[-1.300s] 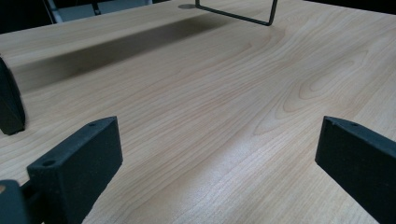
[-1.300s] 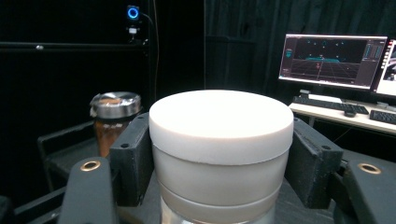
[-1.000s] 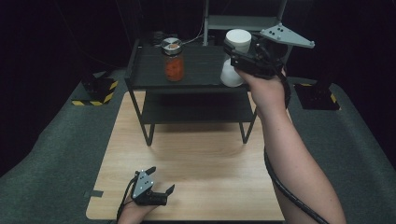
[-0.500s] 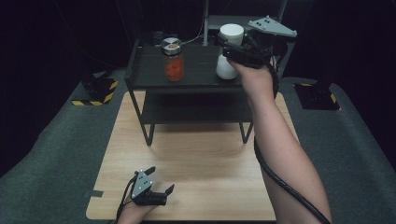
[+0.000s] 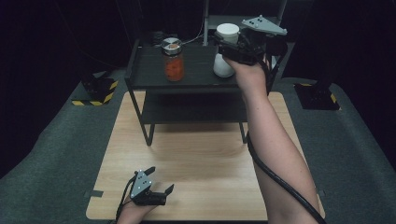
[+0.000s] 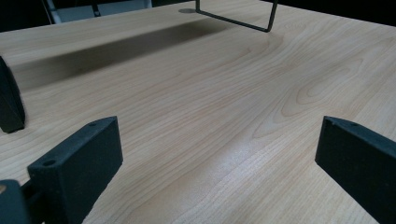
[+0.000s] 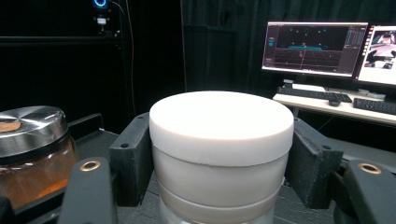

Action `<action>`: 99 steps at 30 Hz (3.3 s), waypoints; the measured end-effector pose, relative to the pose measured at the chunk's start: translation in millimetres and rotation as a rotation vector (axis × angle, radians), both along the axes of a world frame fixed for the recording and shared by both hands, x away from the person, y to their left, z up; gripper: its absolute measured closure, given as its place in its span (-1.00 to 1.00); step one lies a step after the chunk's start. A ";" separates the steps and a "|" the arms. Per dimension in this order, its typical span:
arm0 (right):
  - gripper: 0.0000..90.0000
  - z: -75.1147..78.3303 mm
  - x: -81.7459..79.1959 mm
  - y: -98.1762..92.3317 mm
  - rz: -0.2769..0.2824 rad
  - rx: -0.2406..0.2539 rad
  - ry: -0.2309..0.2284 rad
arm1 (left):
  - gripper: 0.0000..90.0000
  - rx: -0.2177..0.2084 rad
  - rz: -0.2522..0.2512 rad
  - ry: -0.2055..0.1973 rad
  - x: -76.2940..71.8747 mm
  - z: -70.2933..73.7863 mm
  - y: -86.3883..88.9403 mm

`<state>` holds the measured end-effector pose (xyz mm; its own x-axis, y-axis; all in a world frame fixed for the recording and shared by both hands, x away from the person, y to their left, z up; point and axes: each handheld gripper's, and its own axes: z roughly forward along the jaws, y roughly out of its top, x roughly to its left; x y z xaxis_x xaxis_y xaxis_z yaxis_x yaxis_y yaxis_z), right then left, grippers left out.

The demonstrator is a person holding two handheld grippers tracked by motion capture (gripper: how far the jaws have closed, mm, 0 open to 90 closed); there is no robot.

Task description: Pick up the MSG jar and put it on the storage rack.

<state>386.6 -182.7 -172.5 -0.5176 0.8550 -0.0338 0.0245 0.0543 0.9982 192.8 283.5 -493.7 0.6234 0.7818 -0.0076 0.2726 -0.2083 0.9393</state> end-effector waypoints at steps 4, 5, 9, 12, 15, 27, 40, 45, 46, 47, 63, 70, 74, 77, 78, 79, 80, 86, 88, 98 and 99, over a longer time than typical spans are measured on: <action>-0.26 -1.8 -0.9 -3.6 0.007 0.005 -0.003 | -0.98 0.000 0.000 -0.002 -0.4 -0.1 -0.2; -0.26 -1.8 -1.2 -4.1 0.008 0.005 -0.003 | -0.98 0.000 0.001 -0.002 -0.5 -0.2 -0.2; -0.26 -1.0 -1.9 -5.3 0.009 -0.003 -0.005 | -0.98 -0.001 0.001 -0.004 -0.8 -0.6 0.0; -0.27 -2.1 -2.4 -5.6 0.009 -0.001 -0.008 | -0.98 0.001 -0.001 0.000 -0.2 0.1 -0.1; -0.27 -1.9 -2.9 -5.2 0.008 -0.001 -0.007 | -0.98 0.001 -0.002 -0.001 -0.4 -0.1 0.0; -0.50 1.7 -3.2 -3.4 0.017 -0.003 0.005 | -0.98 0.005 -0.005 -0.005 -1.2 -0.2 -0.3; -1.00 -0.7 -8.5 4.1 -0.014 -0.020 0.013 | -0.98 0.001 -0.003 -0.005 -2.5 -0.6 0.5; -1.00 -3.6 -10.8 1.8 -0.015 -0.016 0.015 | -0.98 -0.015 0.011 -0.004 -5.3 -1.8 2.1; -1.00 -4.6 -11.5 0.6 -0.014 -0.015 0.015 | -0.98 -0.015 0.016 -0.004 -6.0 -1.9 1.9; -1.00 -5.4 -11.9 -0.1 -0.013 -0.014 0.013 | -0.98 -0.017 0.021 -0.006 -6.9 -2.3 1.8; -1.00 -21.2 -28.8 -11.7 0.023 -0.028 0.002 | -0.99 -0.008 0.052 -0.013 -13.9 -2.2 -0.9; -1.00 -30.5 -40.9 -18.1 0.045 -0.020 -0.007 | -0.98 0.002 0.045 -0.015 -15.0 -1.7 -0.4; -1.00 -38.5 -48.7 -22.5 0.052 -0.021 -0.011 | -0.99 0.005 0.047 -0.014 -15.1 -1.3 -1.2; -1.00 -45.6 -55.3 -25.5 0.057 -0.035 -0.011 | -0.98 0.008 0.045 -0.014 -14.6 -0.9 -1.5; -1.00 -48.1 -57.3 -26.9 0.060 -0.037 -0.010 | -0.98 0.011 0.043 -0.015 -14.1 -0.8 -1.2; -1.00 -50.8 -59.3 -28.3 0.062 -0.039 -0.011 | -0.98 0.007 0.046 -0.014 -14.0 -1.1 -1.3; -1.00 -53.3 -61.3 -29.5 0.062 -0.044 -0.011 | -0.98 0.006 0.047 -0.015 -14.1 -1.4 -1.2; -1.00 -67.0 -71.0 -36.2 0.055 -0.065 -0.005 | -0.98 0.006 0.043 -0.022 -14.5 -2.1 -1.0; -1.00 -71.7 -74.1 -38.3 0.057 -0.072 -0.006 | -0.98 0.010 0.041 -0.023 -14.3 -1.8 -0.9; -1.00 -100.5 -88.1 -48.8 0.076 -0.087 0.018 | -0.99 0.002 0.037 -0.022 -11.6 -2.4 -0.7; -1.00 -104.0 -89.7 -49.7 0.077 -0.089 0.021 | -0.99 0.003 0.037 -0.022 -11.5 -2.3 -0.7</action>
<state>296.9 -232.4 -276.5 -0.5828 0.8068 -0.0967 0.0374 0.1456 0.9886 181.3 282.9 -496.1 0.5944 0.8041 0.0077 0.2595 -0.2009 0.9446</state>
